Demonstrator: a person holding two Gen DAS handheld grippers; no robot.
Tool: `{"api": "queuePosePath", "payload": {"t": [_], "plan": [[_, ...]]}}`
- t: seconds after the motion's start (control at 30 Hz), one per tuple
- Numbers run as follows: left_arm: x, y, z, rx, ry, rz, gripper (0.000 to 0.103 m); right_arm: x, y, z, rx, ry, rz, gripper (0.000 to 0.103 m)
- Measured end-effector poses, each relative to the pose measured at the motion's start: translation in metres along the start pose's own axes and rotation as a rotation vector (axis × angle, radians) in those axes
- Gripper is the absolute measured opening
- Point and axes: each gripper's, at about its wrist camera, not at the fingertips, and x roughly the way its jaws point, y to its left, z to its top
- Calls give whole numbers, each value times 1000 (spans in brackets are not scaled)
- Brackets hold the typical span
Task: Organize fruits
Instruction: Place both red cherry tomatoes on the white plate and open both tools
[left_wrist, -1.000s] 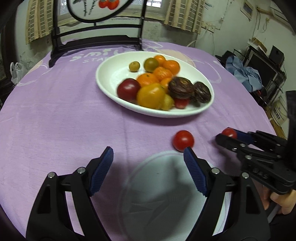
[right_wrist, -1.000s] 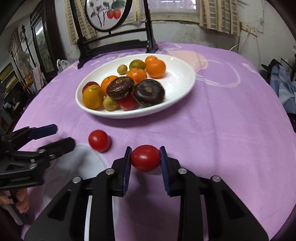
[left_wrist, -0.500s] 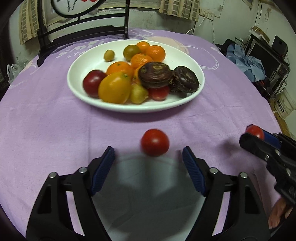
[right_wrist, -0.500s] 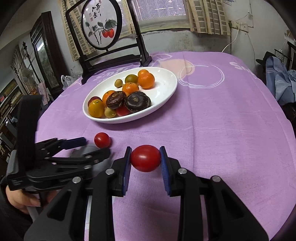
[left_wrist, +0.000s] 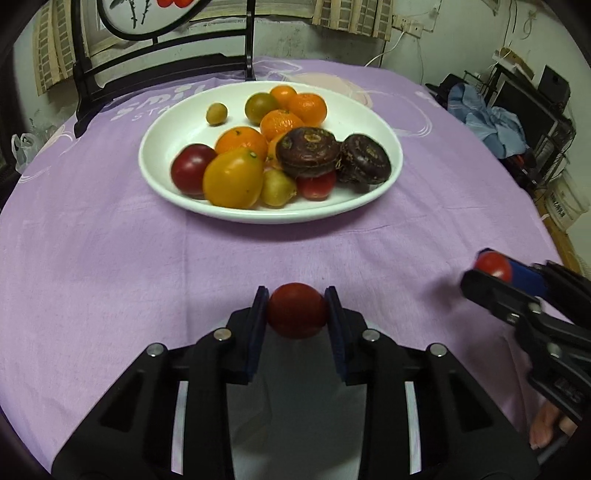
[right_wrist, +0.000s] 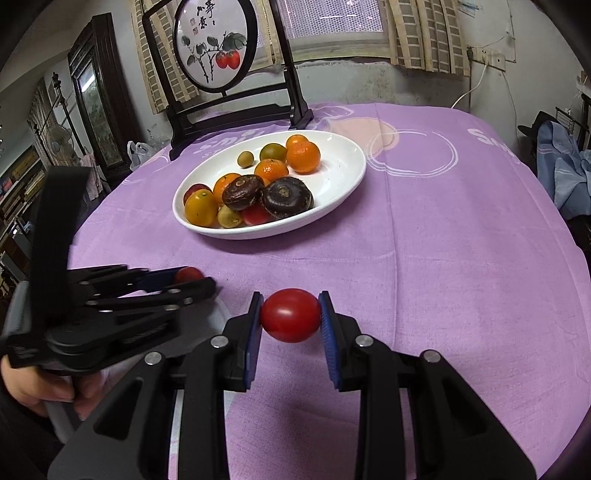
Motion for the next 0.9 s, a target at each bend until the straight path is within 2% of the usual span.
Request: {"api": "queuePosePath", "payload": {"t": [0.23, 0.4, 0.57, 0.8, 0.83, 0.87, 0.9], "plan": [[-40, 13, 21, 13, -83, -12, 32, -12, 15, 15, 4, -52, 81, 30], [-51, 29, 60, -22, -141, 2, 32, -9, 28, 55, -71, -105, 44, 30], [-28, 45, 96, -85, -134, 18, 32, 24, 27, 89, -82, -128, 11, 30], [13, 60, 116, -127, -90, 47, 32, 82, 5, 112, -9, -57, 0, 31], [17, 62, 118, -137, -86, 46, 41, 89, 2, 115, 2, -40, -1, 32], [20, 64, 119, -151, -84, 48, 68, 93, 0, 115, 11, -29, -2, 38], [20, 65, 120, -161, -96, 56, 74, 94, -2, 116, 24, -33, -15, 50]]}}
